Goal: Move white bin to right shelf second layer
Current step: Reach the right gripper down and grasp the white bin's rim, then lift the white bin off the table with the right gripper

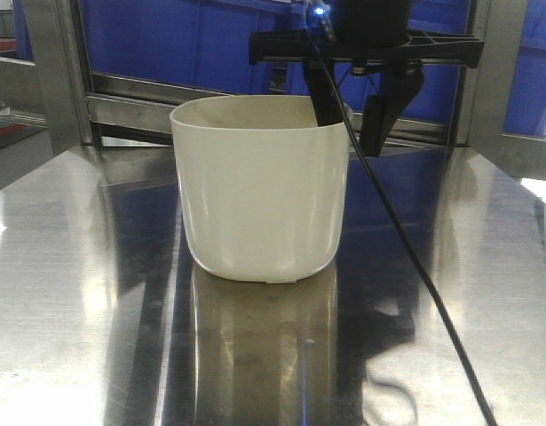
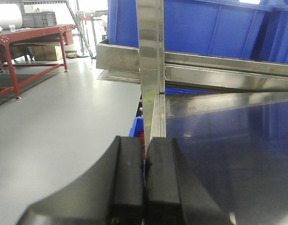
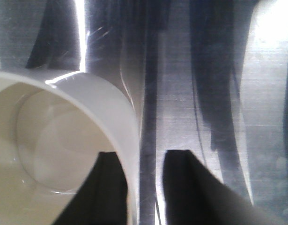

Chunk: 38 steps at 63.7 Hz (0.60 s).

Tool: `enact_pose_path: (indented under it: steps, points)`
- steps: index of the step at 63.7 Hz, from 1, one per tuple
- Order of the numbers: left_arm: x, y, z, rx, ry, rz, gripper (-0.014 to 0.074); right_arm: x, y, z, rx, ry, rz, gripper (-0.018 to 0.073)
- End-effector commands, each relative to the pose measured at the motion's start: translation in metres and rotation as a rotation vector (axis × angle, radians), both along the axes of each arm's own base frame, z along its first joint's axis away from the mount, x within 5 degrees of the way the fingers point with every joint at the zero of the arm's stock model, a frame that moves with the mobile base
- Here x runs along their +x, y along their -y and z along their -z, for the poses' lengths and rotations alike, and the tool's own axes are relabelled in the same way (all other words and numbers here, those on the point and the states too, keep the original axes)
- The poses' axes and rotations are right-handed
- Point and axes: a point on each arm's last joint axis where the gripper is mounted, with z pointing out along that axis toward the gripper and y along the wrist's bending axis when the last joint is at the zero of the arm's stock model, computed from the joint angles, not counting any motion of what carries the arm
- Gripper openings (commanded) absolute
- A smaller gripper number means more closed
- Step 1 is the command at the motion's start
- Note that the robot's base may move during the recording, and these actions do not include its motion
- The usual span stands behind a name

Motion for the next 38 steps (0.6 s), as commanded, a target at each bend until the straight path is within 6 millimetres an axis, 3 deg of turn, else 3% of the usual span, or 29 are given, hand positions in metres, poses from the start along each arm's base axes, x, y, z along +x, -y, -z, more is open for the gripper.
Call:
enact_pose_path:
  steps: [1, 19, 38]
  points:
    - [0.000, -0.001, 0.004, -0.010, 0.063, -0.006, 0.0085, -0.004, 0.007, -0.028, 0.038, 0.080, 0.007, 0.0179]
    - [0.000, -0.001, 0.004, -0.010, 0.063, -0.006, 0.0085, -0.007, 0.010, -0.034, 0.032, 0.087, 0.005, 0.0065]
    - [0.000, -0.001, 0.004, -0.010, 0.063, -0.006, 0.0085, -0.025, 0.025, -0.074, 0.003, 0.203, -0.168, 0.0065]
